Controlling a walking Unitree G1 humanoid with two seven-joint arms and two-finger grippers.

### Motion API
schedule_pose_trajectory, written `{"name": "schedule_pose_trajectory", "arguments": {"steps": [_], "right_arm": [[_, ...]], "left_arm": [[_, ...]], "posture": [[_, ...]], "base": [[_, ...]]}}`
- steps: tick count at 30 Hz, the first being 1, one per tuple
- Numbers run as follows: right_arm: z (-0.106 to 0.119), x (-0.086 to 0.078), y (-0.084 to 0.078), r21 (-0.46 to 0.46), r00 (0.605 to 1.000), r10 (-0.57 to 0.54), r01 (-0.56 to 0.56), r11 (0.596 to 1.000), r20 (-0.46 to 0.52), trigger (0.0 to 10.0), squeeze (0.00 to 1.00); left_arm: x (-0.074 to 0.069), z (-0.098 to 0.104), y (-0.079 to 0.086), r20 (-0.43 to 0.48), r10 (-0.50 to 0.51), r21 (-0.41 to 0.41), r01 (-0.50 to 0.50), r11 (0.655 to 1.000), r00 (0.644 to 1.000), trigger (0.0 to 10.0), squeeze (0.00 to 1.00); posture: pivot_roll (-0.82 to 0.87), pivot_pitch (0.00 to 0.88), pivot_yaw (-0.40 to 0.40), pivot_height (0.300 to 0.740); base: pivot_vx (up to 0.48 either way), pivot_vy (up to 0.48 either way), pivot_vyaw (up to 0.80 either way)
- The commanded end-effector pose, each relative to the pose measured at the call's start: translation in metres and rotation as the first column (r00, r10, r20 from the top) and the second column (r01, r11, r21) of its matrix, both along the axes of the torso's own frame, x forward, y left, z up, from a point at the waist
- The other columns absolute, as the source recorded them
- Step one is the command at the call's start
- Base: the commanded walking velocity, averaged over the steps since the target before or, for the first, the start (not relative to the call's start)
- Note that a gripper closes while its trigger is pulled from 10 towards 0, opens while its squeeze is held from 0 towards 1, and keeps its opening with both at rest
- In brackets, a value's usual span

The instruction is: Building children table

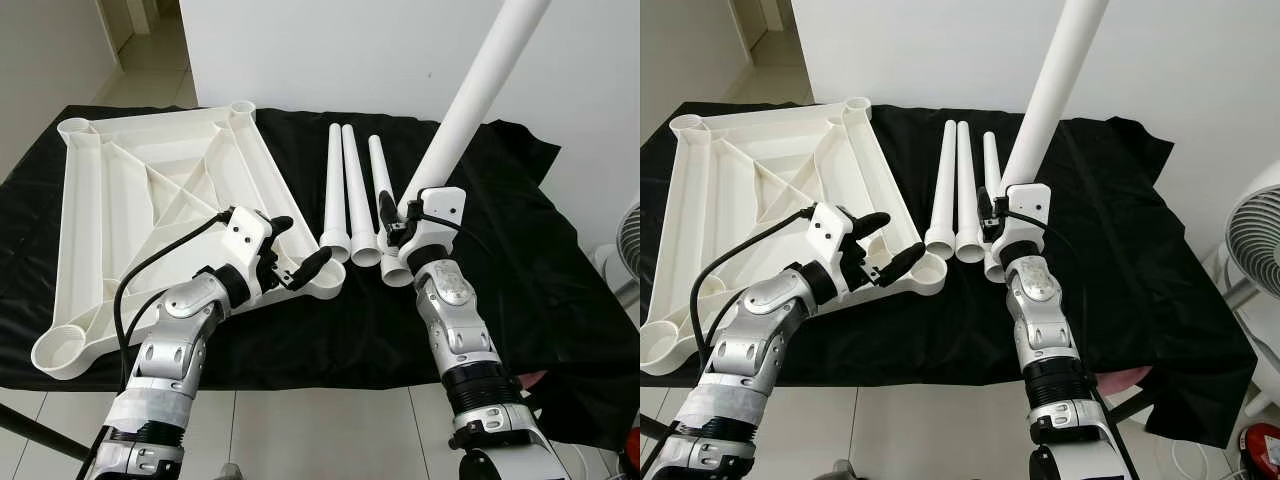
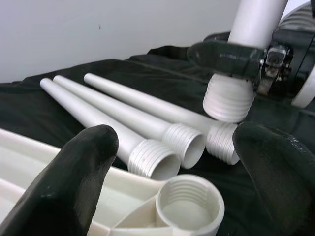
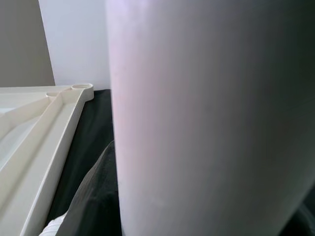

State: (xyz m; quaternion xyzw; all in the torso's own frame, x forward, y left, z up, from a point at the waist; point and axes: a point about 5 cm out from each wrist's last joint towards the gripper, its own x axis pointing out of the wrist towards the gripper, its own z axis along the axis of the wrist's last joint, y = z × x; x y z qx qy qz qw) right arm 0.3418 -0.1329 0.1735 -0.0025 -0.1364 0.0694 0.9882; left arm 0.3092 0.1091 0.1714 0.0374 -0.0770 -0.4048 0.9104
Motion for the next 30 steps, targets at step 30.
{"name": "schedule_pose_trajectory", "arguments": {"steps": [30], "right_arm": [[-0.011, 0.002, -0.001, -0.043, 0.999, -0.032, 0.032, 0.999, 0.004, 10.0, 0.0]], "left_arm": [[0.038, -0.006, 0.049, -0.129, 0.647, -0.114, -0.659, 0.743, 0.752, 10.0, 0.0]], "posture": [[0.02, 0.0, -0.05, 0.74]], "base": [[0.0, 0.008, 0.0]]}}
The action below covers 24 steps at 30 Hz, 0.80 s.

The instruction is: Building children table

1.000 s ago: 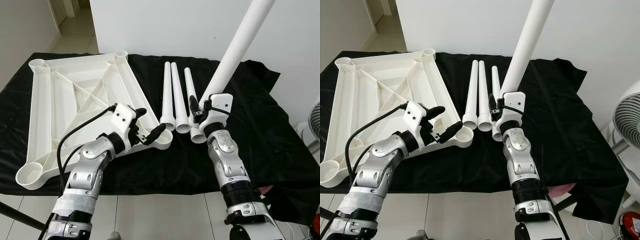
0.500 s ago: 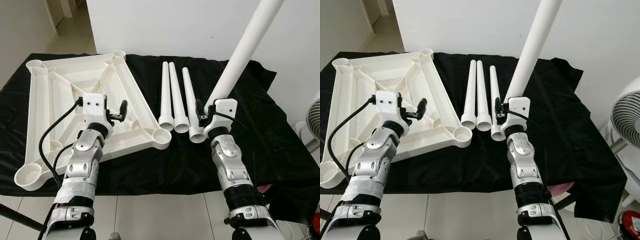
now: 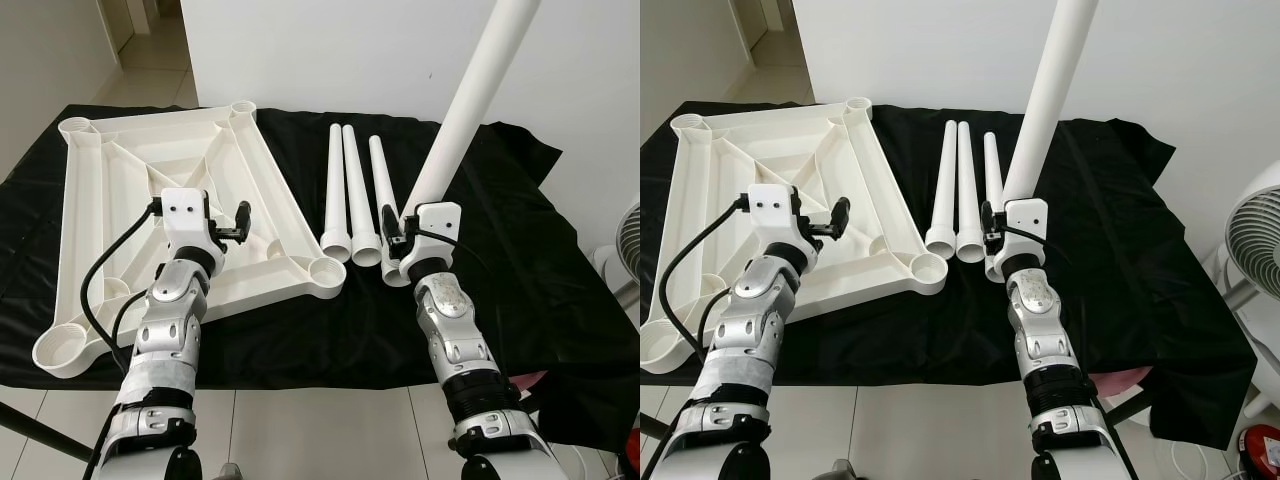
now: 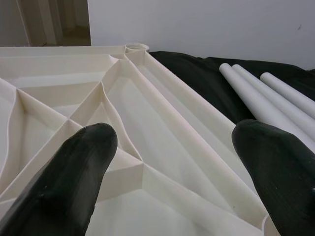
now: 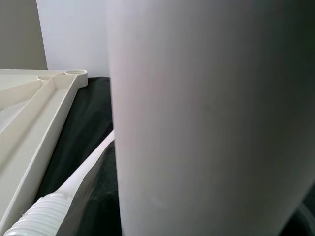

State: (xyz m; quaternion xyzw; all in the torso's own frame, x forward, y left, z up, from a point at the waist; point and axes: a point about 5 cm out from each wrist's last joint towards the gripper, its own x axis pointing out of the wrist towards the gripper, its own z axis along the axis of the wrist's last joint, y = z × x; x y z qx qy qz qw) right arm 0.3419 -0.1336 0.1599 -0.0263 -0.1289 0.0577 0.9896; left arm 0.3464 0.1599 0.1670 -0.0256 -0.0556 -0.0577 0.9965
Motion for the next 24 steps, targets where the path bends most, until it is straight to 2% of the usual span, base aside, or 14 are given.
{"name": "schedule_pose_trajectory", "arguments": {"steps": [1, 22, 24], "right_arm": [[0.0026, 0.0016, -0.0004, 0.001, 1.0, -0.003, 0.003, 1.0, 0.017, 10.0, 0.0], [0.0021, 0.0032, -0.0014, -0.002, 1.0, -0.01, 0.01, 1.0, 0.022, 10.0, 0.0], [0.0021, 0.0033, -0.0015, -0.003, 1.0, -0.01, 0.01, 1.0, 0.022, 10.0, 0.0]], "left_arm": [[0.0015, -0.0012, -0.0028, -0.003, 0.012, 0.007, -0.012, 1.0, 1.0, 10.0, 0.0], [0.0032, 0.001, -0.0048, 0.001, 0.011, 0.005, -0.011, 1.0, 1.0, 10.0, 0.0], [0.0033, 0.0013, -0.0053, 0.002, 0.008, 0.007, -0.008, 1.0, 1.0, 10.0, 0.0]], "posture": [[0.02, 0.0, -0.048, 0.74], [0.02, 0.0, -0.049, 0.74], [0.02, 0.0, -0.049, 0.74]], "base": [[0.0, 0.244, 0.0], [0.0, 0.28, 0.0], [0.0, 0.0, 0.0]]}}
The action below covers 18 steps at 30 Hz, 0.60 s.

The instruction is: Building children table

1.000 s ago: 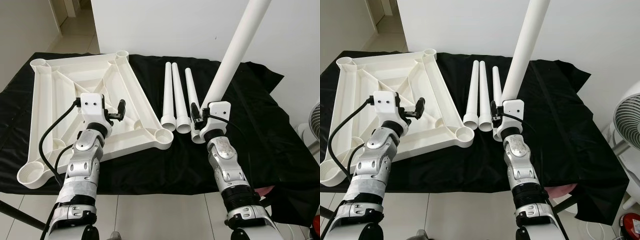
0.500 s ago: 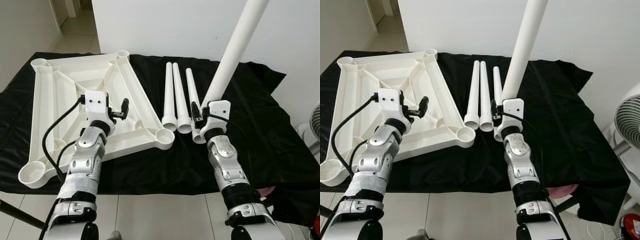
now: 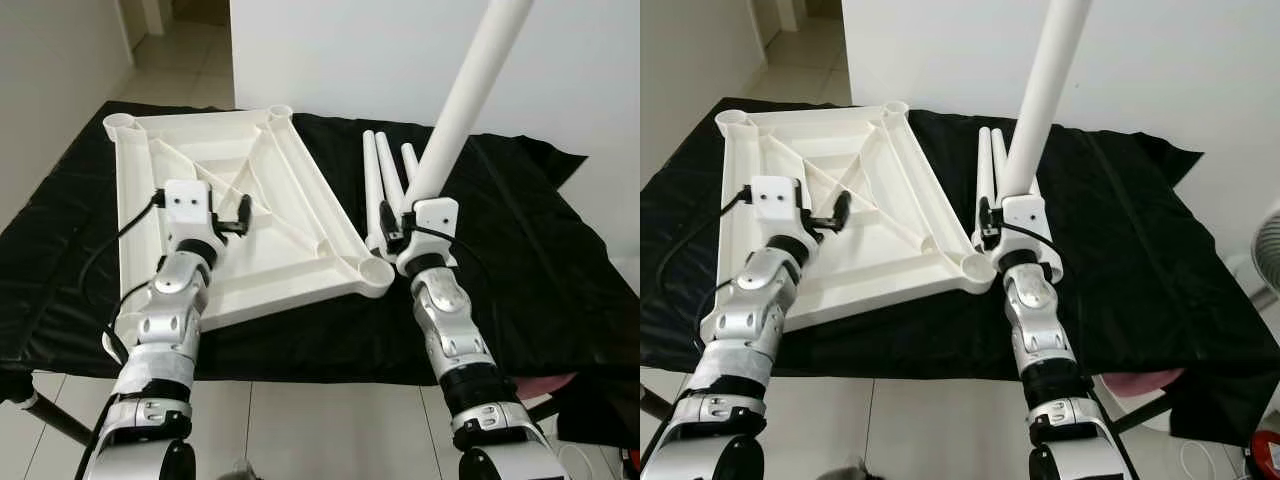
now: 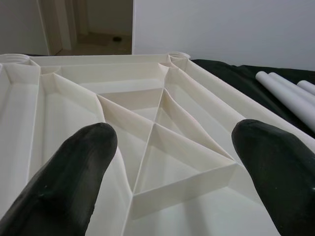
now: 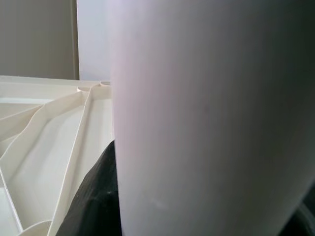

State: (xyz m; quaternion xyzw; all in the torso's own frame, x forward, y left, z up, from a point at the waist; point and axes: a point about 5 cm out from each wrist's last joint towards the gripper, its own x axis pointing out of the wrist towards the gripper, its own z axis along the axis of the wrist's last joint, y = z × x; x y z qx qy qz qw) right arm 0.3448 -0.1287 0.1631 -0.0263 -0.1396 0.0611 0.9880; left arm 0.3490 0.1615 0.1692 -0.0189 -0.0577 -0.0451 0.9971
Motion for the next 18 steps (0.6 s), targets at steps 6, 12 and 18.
{"name": "schedule_pose_trajectory", "arguments": {"steps": [6, 12, 18], "right_arm": [[-0.0009, 0.0007, -0.0062, -0.004, 1.0, -0.018, 0.018, 1.0, 0.002, 10.0, 0.0], [-0.0012, 0.0012, -0.0055, -0.004, 1.0, -0.017, 0.017, 1.0, 0.002, 10.0, 0.0], [-0.0021, 0.0015, -0.0052, -0.004, 1.0, -0.016, 0.016, 1.0, 0.0, 10.0, 0.0]], "left_arm": [[0.0007, 0.0008, -0.0084, 0.011, -0.023, 0.017, 0.023, 1.0, 1.0, 10.0, 0.0], [-0.0004, 0.0039, -0.0114, 0.041, -0.03, 0.073, 0.027, 0.997, 0.999, 10.0, 0.0], [-0.0007, 0.0065, -0.0152, 0.06, -0.06, 0.119, 0.053, 0.991, 0.996, 10.0, 0.0]], "posture": [[0.02, 0.0, -0.048, 0.74], [0.03, 0.0, -0.049, 0.74], [0.03, 0.0, -0.053, 0.74]], "base": [[0.0, 0.0, 0.0], [0.0, 0.0, 0.0], [0.0, 0.0, 0.0]]}}
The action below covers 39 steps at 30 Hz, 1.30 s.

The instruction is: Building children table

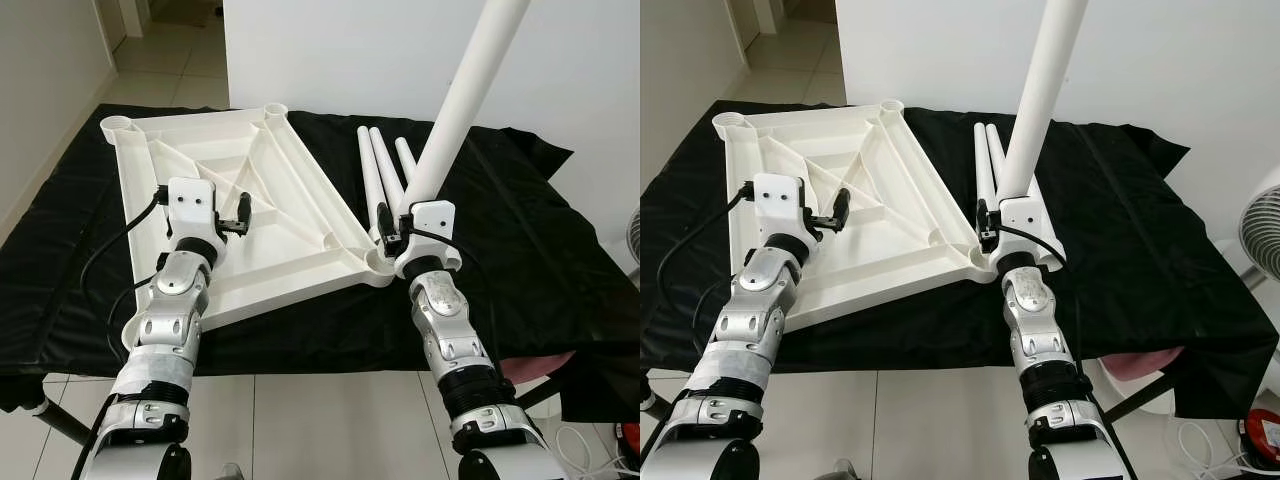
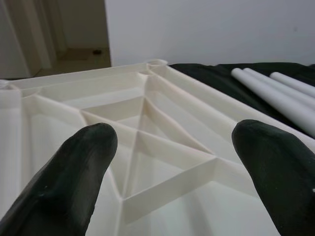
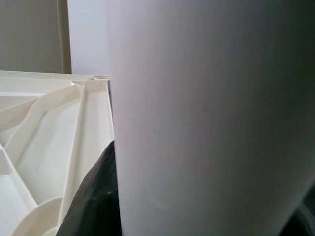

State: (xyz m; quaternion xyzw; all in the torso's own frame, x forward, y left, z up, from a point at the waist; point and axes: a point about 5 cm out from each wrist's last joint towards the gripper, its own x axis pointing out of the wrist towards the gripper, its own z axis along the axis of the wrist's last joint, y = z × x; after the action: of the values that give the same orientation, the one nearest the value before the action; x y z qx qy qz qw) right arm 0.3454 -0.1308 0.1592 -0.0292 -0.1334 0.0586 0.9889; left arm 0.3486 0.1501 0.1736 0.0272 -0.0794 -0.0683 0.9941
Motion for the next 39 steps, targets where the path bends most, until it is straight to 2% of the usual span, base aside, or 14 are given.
{"name": "schedule_pose_trajectory", "arguments": {"steps": [1, 5, 12, 23, 33, 39], "right_arm": [[0.002, 0.001, -0.003, 0.001, 1.0, -0.01, 0.01, 1.0, 0.012, 10.0, 0.0], [0.003, 0.003, -0.004, 0.001, 1.0, -0.011, 0.011, 1.0, 0.012, 10.0, 0.0], [0.006, 0.005, -0.004, -0.007, 1.0, -0.005, 0.005, 1.0, 0.015, 10.0, 0.0], [0.006, 0.005, -0.001, -0.024, 1.0, 0.02, -0.02, 1.0, 0.012, 10.0, 0.0], [0.005, 0.006, 0.001, -0.029, 0.999, 0.049, -0.049, 0.998, 0.001, 10.0, 0.0], [0.005, 0.005, 0.001, -0.034, 0.999, 0.053, -0.052, 0.998, 0.008, 10.0, 0.0]], "left_arm": [[0.0, 0.004, -0.004, 0.022, -0.022, 0.035, 0.021, 0.999, 1.0, 10.0, 0.0], [0.0, 0.006, -0.006, 0.029, -0.038, 0.027, 0.037, 0.999, 0.999, 10.0, 0.0], [0.006, 0.009, -0.005, 0.033, -0.047, 0.016, 0.046, 0.999, 0.998, 10.0, 0.0], [0.017, 0.016, -0.001, 0.033, -0.048, 0.017, 0.047, 0.999, 0.998, 10.0, 0.0], [0.017, 0.016, -0.008, 0.042, -0.044, 0.052, 0.042, 0.998, 0.998, 10.0, 0.0], [0.017, 0.014, -0.007, 0.036, -0.028, 0.027, 0.027, 0.999, 0.999, 10.0, 0.0]], "posture": [[0.03, 0.0, -0.056, 0.74], [0.03, 0.0, -0.06, 0.74], [0.02, 0.0, -0.069, 0.74], [0.0, 0.0, -0.066, 0.74], [0.01, 0.0, -0.06, 0.74], [0.02, 0.0, -0.049, 0.74]], "base": [[0.0, 0.0, 0.0], [0.0, 0.0, 0.0], [0.0, -0.394, 0.0], [0.0, 0.0, 0.0], [0.0, 0.0, 0.0], [0.0, 0.0, 0.0]]}}
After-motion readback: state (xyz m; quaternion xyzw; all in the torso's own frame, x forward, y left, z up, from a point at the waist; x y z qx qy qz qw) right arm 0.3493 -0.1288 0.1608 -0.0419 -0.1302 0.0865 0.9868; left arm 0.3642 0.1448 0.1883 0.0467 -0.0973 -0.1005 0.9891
